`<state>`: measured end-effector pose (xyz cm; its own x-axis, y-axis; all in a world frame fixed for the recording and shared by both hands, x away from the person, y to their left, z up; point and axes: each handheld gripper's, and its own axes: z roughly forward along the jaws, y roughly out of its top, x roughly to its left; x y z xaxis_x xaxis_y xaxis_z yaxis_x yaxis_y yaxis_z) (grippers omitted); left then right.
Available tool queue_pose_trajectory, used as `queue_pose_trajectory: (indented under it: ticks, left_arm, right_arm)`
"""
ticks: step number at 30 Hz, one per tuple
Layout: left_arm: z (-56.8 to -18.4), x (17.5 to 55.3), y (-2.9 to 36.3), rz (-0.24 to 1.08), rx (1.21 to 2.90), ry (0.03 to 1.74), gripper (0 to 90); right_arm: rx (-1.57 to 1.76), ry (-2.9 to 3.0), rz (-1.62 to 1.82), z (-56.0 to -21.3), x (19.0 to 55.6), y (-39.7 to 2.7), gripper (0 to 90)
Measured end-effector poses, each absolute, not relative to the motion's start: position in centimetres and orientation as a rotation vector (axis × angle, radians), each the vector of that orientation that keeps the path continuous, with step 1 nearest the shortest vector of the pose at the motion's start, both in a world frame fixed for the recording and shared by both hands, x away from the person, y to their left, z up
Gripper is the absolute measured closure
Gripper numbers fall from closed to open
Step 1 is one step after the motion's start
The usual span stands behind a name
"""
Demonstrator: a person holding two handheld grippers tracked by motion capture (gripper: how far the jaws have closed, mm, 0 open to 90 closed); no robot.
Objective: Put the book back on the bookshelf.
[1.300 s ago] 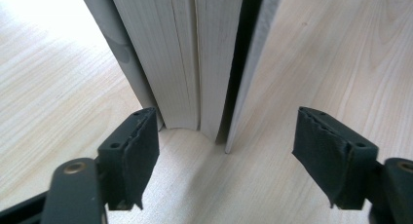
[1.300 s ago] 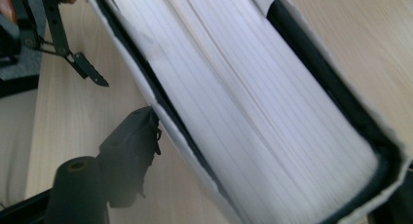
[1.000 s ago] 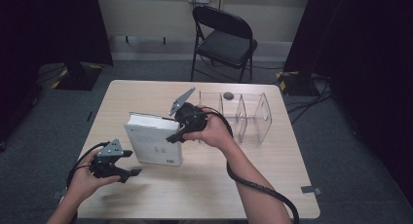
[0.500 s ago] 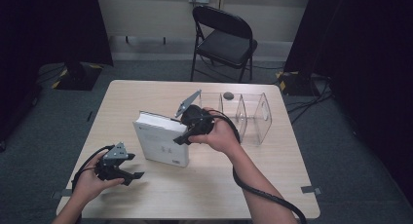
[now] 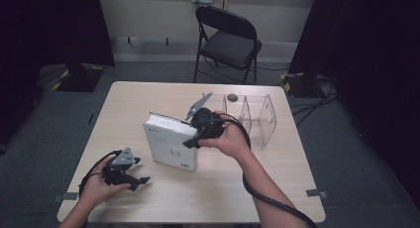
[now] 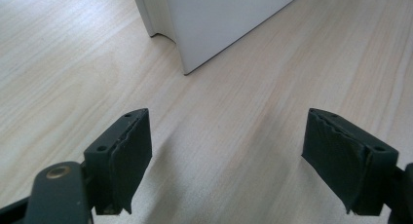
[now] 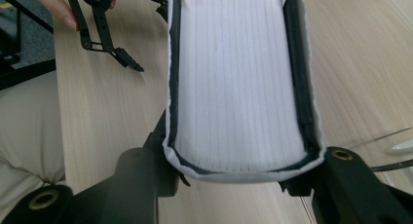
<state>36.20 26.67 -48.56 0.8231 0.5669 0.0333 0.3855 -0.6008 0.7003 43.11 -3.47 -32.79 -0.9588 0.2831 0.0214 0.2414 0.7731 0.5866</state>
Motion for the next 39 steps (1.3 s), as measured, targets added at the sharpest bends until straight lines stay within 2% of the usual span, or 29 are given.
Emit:
queue_pose_trajectory:
  ticks: [9, 21, 30, 32, 39]
  left_arm:
    - [-49.0, 36.2, 26.9, 0.321, 2.322, 0.687, 17.1]
    - [-49.7, 36.2, 27.7, 0.293, 2.284, 0.718, 14.0]
    - [-50.3, 36.2, 27.8, 0.307, 2.249, 0.703, 2.8]
    - [-50.3, 36.2, 27.8, 0.297, 2.246, 0.705, 2.3]
    - [-50.3, 36.2, 27.7, 0.292, 2.246, 0.704, 1.8]
  right_arm:
    - [0.454, 2.901, 0.915, -32.6, 43.0, -3.1, 49.8]
    - [0.464, 2.901, 0.924, -32.6, 43.1, -2.8, 46.4]
    - [0.514, 2.885, 0.953, -32.0, 43.3, -1.6, 41.3]
    - [0.521, 2.865, 0.936, -31.9, 43.3, -1.2, 37.3]
    - [0.581, 2.866, 0.896, -32.4, 43.7, 0.1, 34.2]
